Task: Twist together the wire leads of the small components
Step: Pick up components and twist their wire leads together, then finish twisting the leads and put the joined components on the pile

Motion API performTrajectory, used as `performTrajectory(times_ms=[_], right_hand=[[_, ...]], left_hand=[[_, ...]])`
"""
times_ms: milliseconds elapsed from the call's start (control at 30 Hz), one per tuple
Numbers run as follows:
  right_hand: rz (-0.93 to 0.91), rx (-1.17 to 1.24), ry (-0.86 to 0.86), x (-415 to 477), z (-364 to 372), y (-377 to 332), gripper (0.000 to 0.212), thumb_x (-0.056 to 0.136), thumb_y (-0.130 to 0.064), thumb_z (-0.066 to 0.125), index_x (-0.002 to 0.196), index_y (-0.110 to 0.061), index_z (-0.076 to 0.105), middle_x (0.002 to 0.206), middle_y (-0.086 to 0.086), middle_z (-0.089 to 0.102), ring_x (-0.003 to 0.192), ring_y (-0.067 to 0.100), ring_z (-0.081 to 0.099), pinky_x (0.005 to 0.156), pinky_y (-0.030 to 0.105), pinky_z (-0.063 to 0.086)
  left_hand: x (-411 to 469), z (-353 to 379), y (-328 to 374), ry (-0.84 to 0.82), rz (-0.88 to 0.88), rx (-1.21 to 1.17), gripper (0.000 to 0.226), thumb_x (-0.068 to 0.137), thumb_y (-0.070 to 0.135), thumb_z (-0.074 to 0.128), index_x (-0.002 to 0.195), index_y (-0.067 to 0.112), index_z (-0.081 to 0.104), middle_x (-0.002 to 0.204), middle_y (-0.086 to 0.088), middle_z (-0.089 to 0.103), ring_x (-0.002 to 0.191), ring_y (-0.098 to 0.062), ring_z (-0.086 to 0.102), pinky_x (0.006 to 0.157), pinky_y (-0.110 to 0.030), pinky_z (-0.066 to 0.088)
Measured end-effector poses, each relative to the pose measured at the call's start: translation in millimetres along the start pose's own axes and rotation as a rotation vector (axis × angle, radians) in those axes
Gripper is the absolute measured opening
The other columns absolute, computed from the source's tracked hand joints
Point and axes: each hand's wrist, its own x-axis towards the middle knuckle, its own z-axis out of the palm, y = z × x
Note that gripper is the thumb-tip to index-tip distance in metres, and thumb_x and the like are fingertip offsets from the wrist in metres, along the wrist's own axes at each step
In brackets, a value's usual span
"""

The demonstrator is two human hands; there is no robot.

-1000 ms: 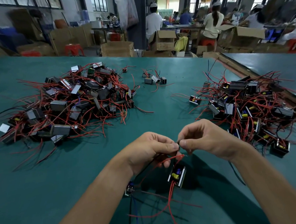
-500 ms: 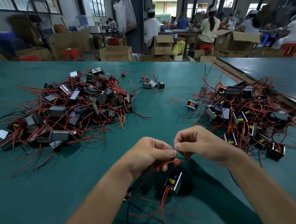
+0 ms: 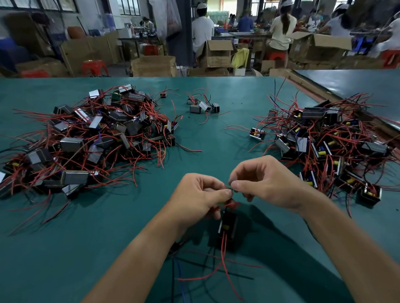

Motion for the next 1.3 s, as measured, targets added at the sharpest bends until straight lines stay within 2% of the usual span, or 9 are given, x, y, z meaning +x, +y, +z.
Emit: performTrajectory(times_ms=[200,400,500,633,800,967,1067,1200,1300], right_hand=[[-0.064,-0.065,-0.021,0,-6,3,0.015,0.082,-0.001,0.075,0.077,-0.015,0.075,0.067,0.011,0.07,0.061,0.013,0.058,0.059,0.028,0.049],[-0.078,-0.085,-0.074,1,-7,1,0.022,0.083,-0.001,0.074,0.071,-0.02,0.073,0.061,0.0,0.065,0.056,0.01,0.055,0.057,0.023,0.047],[-0.029,-0.088,-0.117,1,-6,2,0.02,0.086,0.001,0.068,0.072,-0.013,0.069,0.062,0.008,0.061,0.057,0.016,0.054,0.06,0.031,0.046],[0.037,-0.085,-0.175,0,-5,3,0.022,0.088,0.001,0.066,0.071,-0.013,0.067,0.06,0.003,0.06,0.055,0.016,0.054,0.056,0.026,0.047],[0.065,-0.036,-0.198,-2,-11,6,0.021,0.089,-0.001,0.067,0.072,-0.014,0.068,0.061,-0.001,0.063,0.054,0.011,0.055,0.055,0.024,0.049],[0.101,0.156,-0.267,-3,-15,6,0.008,0.079,-0.01,0.067,0.071,-0.013,0.065,0.061,0.001,0.058,0.055,0.011,0.052,0.055,0.021,0.047],[0.113,0.238,-0.275,-1,-15,7,0.009,0.08,-0.012,0.065,0.071,-0.013,0.064,0.061,0.0,0.056,0.054,0.011,0.049,0.051,0.02,0.045],[0.122,0.22,-0.139,-1,-15,7,0.009,0.083,-0.01,0.065,0.075,-0.01,0.06,0.061,0.003,0.053,0.051,0.012,0.047,0.046,0.019,0.042],[0.077,0.172,0.226,5,-16,6,0.02,0.091,0.001,0.061,0.074,-0.01,0.06,0.055,0.001,0.053,0.047,0.013,0.044,0.041,0.019,0.037]], left_hand=[[-1,-6,6,-0.169,-0.183,-0.276,0.006,0.07,0.014,0.073,0.066,0.01,0.074,0.064,-0.008,0.069,0.044,-0.01,0.05,0.038,-0.014,0.04],[1,-10,4,-0.22,-0.199,-0.294,0.008,0.069,0.014,0.07,0.068,0.007,0.072,0.06,-0.005,0.066,0.04,-0.006,0.047,0.037,-0.013,0.038],[0,-9,4,-0.209,-0.189,-0.267,0.005,0.071,0.011,0.07,0.068,0.007,0.071,0.061,-0.008,0.067,0.039,-0.007,0.048,0.037,-0.014,0.039],[-2,-6,3,-0.141,-0.087,-0.063,0.021,0.084,0.001,0.069,0.067,0.011,0.073,0.064,-0.008,0.069,0.044,-0.008,0.052,0.042,-0.017,0.042],[-4,0,1,-0.051,0.069,0.077,0.017,0.084,-0.001,0.07,0.071,0.01,0.071,0.063,-0.008,0.071,0.05,-0.009,0.059,0.043,-0.018,0.043],[-4,2,3,-0.097,0.169,0.059,0.017,0.084,-0.005,0.069,0.074,0.008,0.072,0.065,-0.005,0.072,0.054,-0.006,0.066,0.046,-0.012,0.042],[-1,1,3,-0.09,0.204,0.07,0.021,0.085,-0.002,0.069,0.072,0.013,0.071,0.062,-0.001,0.07,0.046,-0.002,0.055,0.044,-0.015,0.04],[2,-2,1,0.02,0.211,0.11,0.017,0.085,0.004,0.071,0.071,0.014,0.07,0.059,0.004,0.068,0.045,-0.002,0.052,0.046,-0.015,0.041],[9,-7,-2,0.354,0.26,0.198,0.011,0.084,0.01,0.073,0.076,0.017,0.071,0.07,0.007,0.071,0.062,-0.003,0.061,0.061,-0.017,0.046]])
